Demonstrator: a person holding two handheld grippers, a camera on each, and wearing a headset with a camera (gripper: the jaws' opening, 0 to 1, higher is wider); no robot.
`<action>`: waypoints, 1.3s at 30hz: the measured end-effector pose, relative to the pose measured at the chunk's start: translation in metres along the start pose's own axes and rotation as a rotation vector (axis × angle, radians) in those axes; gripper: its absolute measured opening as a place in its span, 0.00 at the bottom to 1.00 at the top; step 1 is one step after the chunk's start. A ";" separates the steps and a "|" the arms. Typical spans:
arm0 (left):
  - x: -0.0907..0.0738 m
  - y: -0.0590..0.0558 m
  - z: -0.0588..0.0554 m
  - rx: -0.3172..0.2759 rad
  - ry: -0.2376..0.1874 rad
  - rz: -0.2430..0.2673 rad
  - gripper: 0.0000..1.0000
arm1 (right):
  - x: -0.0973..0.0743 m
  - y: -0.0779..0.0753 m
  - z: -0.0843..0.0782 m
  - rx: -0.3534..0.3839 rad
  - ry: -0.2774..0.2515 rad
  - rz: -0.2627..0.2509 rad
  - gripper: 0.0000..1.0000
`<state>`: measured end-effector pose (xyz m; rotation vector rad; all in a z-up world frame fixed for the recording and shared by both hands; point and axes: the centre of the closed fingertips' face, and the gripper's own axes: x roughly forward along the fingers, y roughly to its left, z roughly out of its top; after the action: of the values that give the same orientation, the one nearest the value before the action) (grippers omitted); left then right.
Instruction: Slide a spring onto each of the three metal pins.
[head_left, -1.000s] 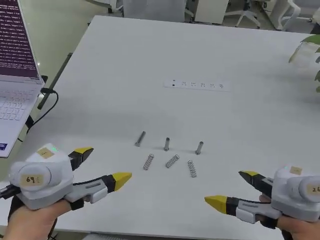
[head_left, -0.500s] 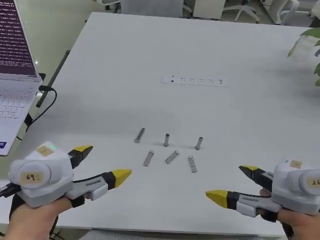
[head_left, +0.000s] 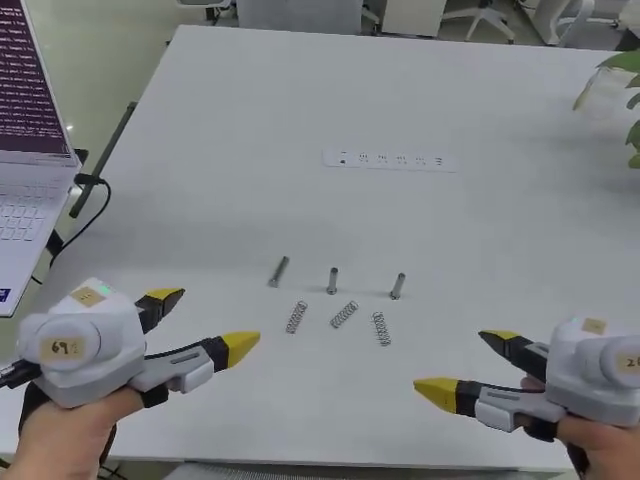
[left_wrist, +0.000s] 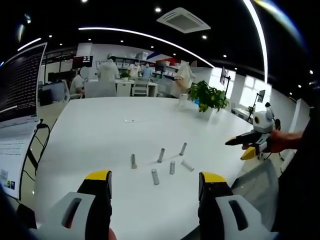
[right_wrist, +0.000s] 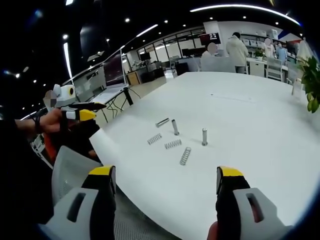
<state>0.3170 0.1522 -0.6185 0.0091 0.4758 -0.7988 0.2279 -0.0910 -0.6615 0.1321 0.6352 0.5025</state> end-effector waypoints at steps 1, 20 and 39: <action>0.001 0.000 0.000 0.000 0.001 0.000 0.67 | 0.000 -0.001 0.000 0.002 -0.002 -0.002 0.82; 0.023 -0.002 0.004 0.024 0.017 -0.043 0.66 | -0.001 -0.003 0.000 0.017 -0.006 -0.015 0.79; 0.052 0.003 0.001 0.028 0.029 -0.068 0.66 | -0.005 -0.005 -0.003 0.030 -0.006 -0.025 0.78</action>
<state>0.3502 0.1185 -0.6394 0.0307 0.4948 -0.8734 0.2242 -0.0978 -0.6626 0.1538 0.6380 0.4688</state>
